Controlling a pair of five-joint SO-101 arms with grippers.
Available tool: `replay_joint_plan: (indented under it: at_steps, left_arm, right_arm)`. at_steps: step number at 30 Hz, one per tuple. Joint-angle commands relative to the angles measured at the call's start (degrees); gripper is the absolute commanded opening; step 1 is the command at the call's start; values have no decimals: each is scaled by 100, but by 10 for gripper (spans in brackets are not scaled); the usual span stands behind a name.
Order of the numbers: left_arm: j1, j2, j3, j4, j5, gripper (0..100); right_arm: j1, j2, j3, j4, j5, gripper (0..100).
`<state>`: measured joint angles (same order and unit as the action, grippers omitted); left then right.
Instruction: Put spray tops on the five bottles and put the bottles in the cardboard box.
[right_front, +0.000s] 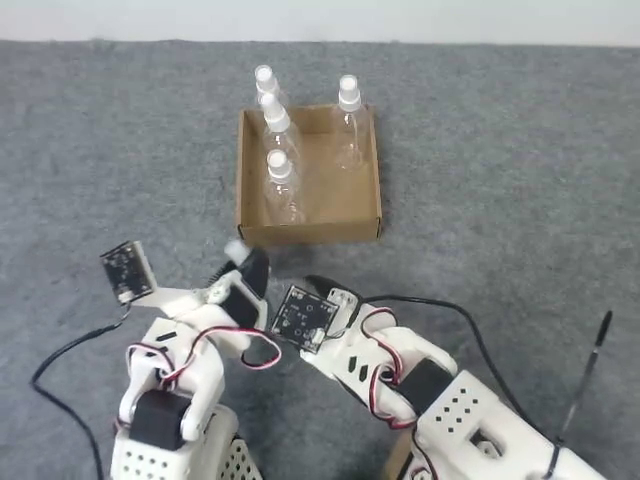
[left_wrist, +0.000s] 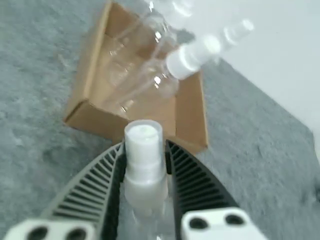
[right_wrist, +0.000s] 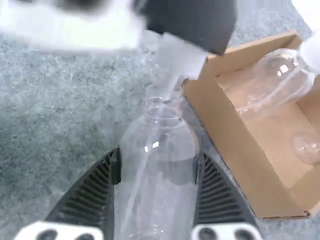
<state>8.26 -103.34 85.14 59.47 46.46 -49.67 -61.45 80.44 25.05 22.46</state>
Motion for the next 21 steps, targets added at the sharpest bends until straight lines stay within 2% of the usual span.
replay_joint_plan:
  at_steps: [1,16,21]
  left_arm:
    - [316,-97,-66,53,-229,11]
    - [352,-97,4,35,-255,12]
    - [352,-97,22,35,-519,13]
  right_arm:
    - [92,-215,-97,-189,-53,38]
    - [101,-215,-97,-198,-53,38]
    - [101,-215,-97,-198,-53,38]
